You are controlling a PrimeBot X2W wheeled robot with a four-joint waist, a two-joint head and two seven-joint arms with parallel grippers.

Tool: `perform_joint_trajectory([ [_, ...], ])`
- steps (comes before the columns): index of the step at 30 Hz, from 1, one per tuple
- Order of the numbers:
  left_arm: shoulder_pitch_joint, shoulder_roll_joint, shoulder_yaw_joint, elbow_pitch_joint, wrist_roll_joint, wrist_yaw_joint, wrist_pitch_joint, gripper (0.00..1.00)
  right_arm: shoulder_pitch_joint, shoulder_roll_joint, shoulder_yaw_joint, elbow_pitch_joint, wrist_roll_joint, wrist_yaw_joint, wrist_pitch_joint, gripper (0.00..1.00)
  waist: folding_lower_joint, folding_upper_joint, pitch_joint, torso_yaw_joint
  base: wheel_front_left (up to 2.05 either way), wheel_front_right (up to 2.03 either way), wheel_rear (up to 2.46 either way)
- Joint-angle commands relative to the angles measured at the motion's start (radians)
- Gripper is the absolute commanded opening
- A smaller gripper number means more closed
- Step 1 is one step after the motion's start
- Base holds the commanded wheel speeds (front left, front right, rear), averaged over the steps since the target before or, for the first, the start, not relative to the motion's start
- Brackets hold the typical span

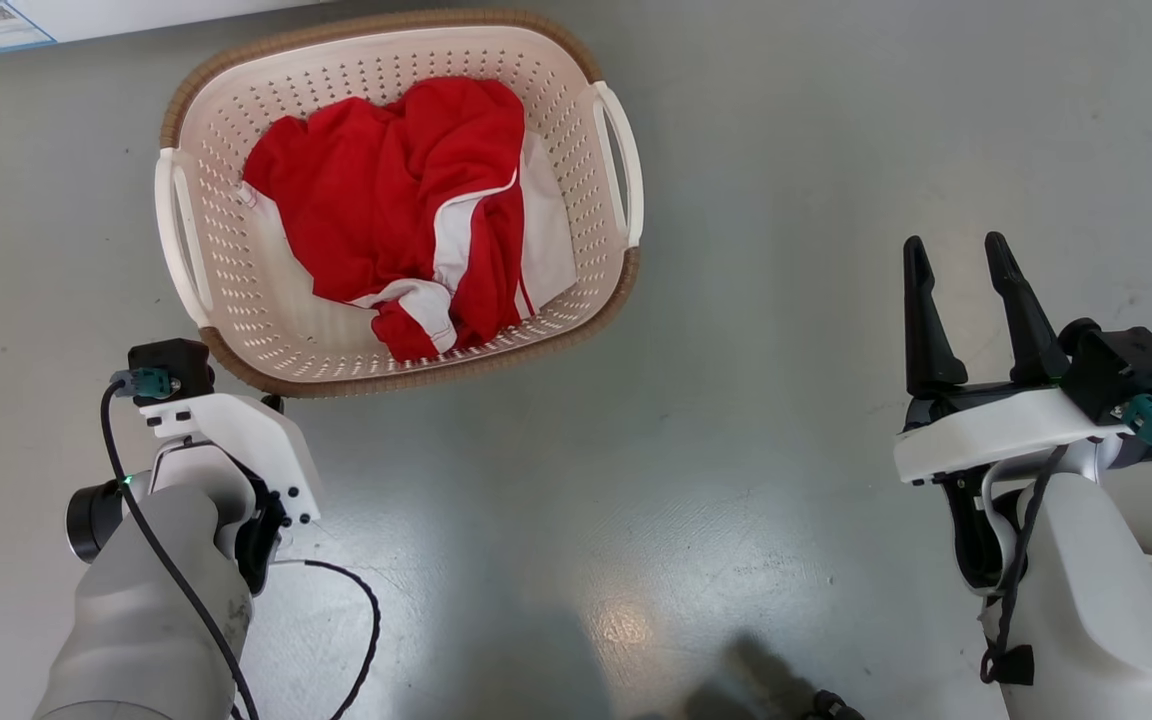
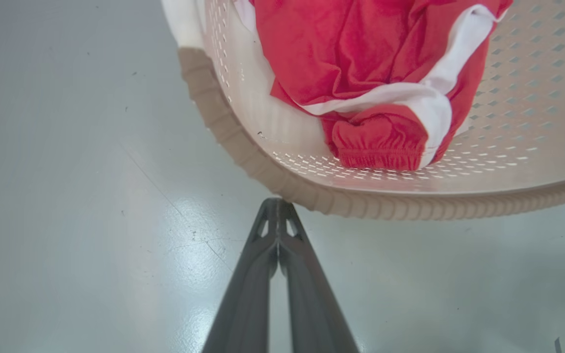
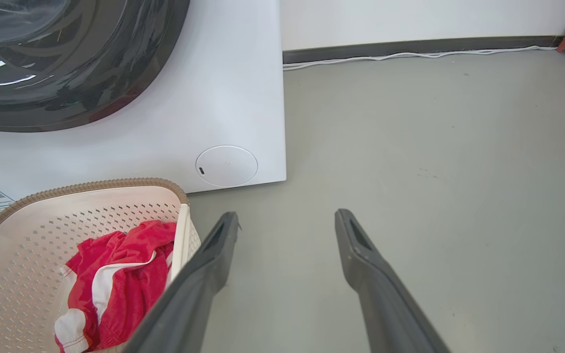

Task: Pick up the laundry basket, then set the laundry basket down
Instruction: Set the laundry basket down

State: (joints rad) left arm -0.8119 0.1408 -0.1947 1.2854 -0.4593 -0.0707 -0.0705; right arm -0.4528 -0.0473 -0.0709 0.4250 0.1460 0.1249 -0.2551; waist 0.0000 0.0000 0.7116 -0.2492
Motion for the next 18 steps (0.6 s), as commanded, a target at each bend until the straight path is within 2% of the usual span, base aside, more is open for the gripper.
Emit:
perform_joint_trajectory([
  [1, 0.011, 0.024, 0.015, -0.005, -0.014, 0.007, -0.001, 0.00, 0.019, -0.003, 0.014, -0.014, 0.003, 0.006, -0.007, 1.00, 0.0000, 0.0000, -0.007, 0.001, 0.00, 0.00, 0.00],
  [18, 0.114, -0.013, 0.010, 0.002, -0.045, 0.017, 0.006, 0.00, 0.044, -0.003, 0.005, 0.019, -0.047, 0.006, -0.007, 1.00, 0.0000, 0.0000, -0.140, 0.057, 0.00, 0.00, 0.00],
])
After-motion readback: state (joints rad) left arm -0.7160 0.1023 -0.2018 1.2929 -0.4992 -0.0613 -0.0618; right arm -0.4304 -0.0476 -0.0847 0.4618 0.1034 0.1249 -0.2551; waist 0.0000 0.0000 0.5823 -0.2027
